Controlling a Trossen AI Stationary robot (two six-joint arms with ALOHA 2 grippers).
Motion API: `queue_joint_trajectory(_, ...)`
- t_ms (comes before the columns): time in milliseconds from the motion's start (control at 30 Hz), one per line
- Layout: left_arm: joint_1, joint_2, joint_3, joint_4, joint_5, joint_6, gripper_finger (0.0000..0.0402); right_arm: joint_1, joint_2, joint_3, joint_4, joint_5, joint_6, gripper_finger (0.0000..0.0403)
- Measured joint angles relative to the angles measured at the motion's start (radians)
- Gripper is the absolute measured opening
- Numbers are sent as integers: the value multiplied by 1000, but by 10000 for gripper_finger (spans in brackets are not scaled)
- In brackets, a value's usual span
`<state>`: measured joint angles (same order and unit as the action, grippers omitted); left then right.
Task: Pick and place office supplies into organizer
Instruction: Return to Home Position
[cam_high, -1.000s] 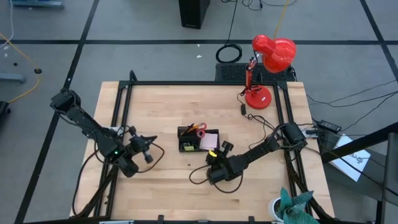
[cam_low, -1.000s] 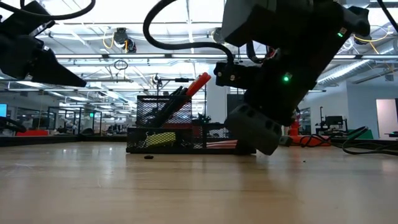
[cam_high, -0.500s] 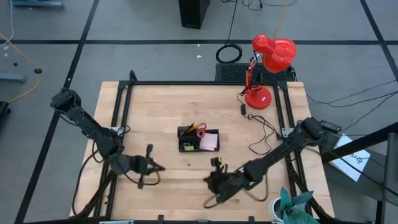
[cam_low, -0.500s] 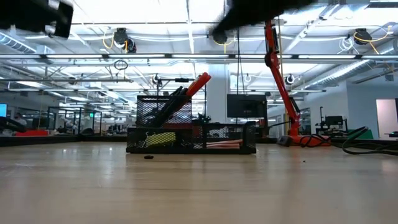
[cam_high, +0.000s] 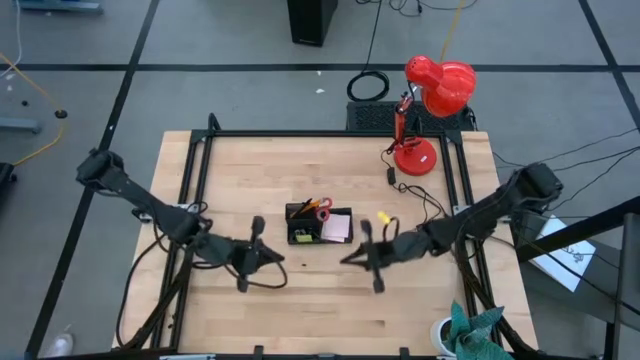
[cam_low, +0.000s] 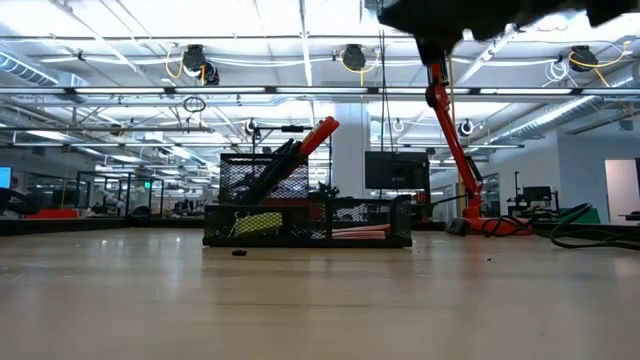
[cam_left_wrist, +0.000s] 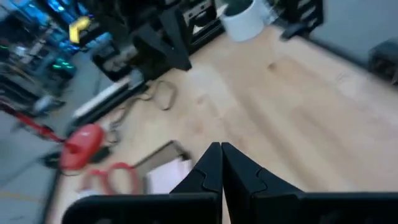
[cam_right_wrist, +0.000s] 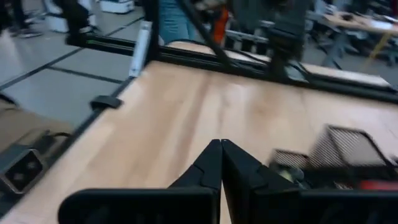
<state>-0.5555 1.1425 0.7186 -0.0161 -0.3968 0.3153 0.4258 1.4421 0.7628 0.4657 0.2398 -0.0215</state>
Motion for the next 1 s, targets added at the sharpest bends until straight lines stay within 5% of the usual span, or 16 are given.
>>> queue_joint_trajectory(233,80,-71,85,-84,-118,114,4,-84,-132,-197,129,-5,35,0)
queue_joint_trajectory(467,249,-227,-11,44,263,91,3,-126,-218,-401,354,-29,85,0)
queue_joint_trajectory(633,364,-195,-137,277,466,64,2,-155,-264,-464,402,-40,107,0)
queue_joint_trajectory(833,477,-114,-235,425,507,12,2,-182,-292,-509,405,-62,130,0)
queue_joint_trajectory(1000,517,-214,-318,517,549,19,2,-191,-305,-590,545,-117,129,0)
